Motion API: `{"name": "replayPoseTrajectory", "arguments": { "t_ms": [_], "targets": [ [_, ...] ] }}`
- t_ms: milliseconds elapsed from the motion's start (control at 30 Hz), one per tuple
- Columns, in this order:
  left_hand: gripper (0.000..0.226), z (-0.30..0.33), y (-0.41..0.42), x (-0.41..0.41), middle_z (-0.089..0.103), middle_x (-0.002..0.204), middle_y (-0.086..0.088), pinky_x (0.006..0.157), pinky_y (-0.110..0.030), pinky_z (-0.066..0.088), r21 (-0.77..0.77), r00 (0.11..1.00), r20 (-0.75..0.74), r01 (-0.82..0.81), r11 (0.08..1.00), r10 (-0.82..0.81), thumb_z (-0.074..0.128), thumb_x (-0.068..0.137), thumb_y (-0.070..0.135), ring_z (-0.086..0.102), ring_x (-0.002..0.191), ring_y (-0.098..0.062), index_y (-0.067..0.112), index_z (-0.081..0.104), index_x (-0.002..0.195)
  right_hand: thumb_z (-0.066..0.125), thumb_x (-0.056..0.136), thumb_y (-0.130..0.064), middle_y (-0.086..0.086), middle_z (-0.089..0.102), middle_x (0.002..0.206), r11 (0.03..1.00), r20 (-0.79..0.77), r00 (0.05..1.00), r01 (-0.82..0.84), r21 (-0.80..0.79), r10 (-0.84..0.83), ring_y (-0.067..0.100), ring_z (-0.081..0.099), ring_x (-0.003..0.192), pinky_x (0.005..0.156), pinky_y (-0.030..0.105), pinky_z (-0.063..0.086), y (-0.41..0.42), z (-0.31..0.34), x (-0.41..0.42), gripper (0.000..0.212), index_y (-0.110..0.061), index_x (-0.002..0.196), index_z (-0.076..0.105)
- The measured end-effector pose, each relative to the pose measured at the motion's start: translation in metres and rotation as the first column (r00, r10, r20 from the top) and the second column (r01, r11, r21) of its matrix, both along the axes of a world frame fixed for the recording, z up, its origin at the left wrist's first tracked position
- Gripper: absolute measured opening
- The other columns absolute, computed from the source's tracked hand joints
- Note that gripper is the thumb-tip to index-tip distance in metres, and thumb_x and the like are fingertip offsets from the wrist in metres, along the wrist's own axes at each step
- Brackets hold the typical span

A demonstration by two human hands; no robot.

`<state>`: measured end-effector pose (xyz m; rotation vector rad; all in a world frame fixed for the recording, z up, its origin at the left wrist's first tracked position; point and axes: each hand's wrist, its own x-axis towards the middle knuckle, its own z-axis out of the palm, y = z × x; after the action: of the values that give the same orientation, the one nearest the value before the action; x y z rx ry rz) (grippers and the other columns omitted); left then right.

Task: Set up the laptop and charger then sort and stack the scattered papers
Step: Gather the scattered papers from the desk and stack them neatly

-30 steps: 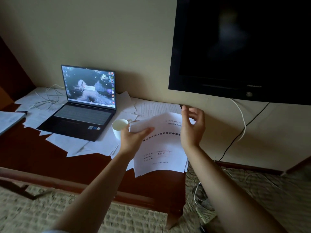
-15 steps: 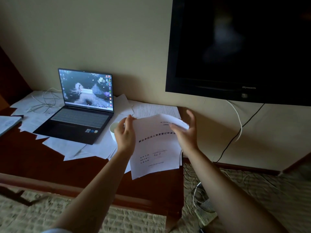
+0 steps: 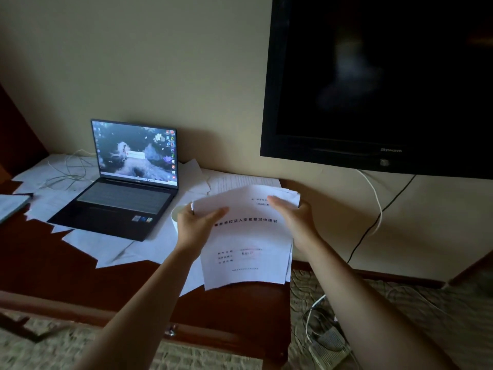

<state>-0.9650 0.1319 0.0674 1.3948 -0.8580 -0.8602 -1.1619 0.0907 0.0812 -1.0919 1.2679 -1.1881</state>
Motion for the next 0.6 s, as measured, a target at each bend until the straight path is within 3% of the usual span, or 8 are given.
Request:
{"name": "replayPoseTrajectory", "arguments": {
  "t_ms": [133,267,367,500,600],
  "targets": [
    [0.018,-0.003,0.004,-0.004,0.069,0.077,-0.006,0.053,-0.028,0.055,0.015,0.999,0.038,-0.001,1.0,0.001,0.079,0.075,0.012,0.066,0.066,-0.02,0.011,0.065,0.086,0.068,0.083,-0.042,-0.012,0.065,0.099,0.999,0.007,0.999,0.034,-0.023,-0.034,0.007,0.061,0.098,0.089,0.029,0.047,0.001,-0.003,0.012,0.012,-0.033,0.089,0.062],
    [0.024,0.0,0.005,-0.01,0.069,0.076,-0.008,0.056,-0.03,0.056,-0.035,0.999,-0.037,-0.037,0.999,0.036,0.077,0.078,0.023,0.067,0.067,-0.02,0.004,0.067,0.09,0.066,0.086,-0.038,-0.016,0.057,0.068,0.987,0.067,0.986,0.154,-0.036,-0.151,-0.002,0.054,0.066,0.065,0.019,0.04,-0.005,-0.003,0.022,0.027,-0.024,0.064,0.057],
    [0.032,0.007,0.004,-0.017,0.064,0.071,-0.004,0.054,-0.025,0.051,-0.026,0.989,-0.062,-0.139,0.99,0.137,0.062,0.089,0.037,0.063,0.065,-0.016,0.005,0.06,0.093,0.063,0.088,-0.021,-0.016,0.046,0.051,0.968,0.083,0.977,0.208,-0.142,-0.198,-0.003,0.043,0.052,0.058,0.019,0.034,-0.009,-0.002,0.026,0.034,-0.016,0.058,0.05],
    [0.023,0.014,-0.004,-0.021,0.061,0.073,-0.007,0.051,-0.024,0.046,-0.039,0.975,-0.045,-0.218,0.975,0.216,0.055,0.095,0.032,0.059,0.064,-0.016,0.012,0.061,0.103,0.055,0.086,-0.003,-0.004,0.058,0.07,0.941,0.093,0.97,0.239,-0.24,-0.223,-0.007,0.052,0.061,0.061,0.009,0.041,-0.014,0.004,0.03,0.017,-0.008,0.072,0.061],
    [0.02,0.015,-0.008,-0.022,0.059,0.069,-0.005,0.043,-0.017,0.043,-0.056,0.967,-0.051,-0.251,0.966,0.249,0.051,0.095,0.021,0.057,0.06,-0.014,0.006,0.063,0.103,0.044,0.081,-0.01,0.0,0.058,0.076,0.913,0.165,0.947,0.311,-0.263,-0.276,-0.003,0.054,0.068,0.066,0.012,0.043,-0.015,0.001,0.031,0.016,-0.002,0.079,0.059]
  ]
}}
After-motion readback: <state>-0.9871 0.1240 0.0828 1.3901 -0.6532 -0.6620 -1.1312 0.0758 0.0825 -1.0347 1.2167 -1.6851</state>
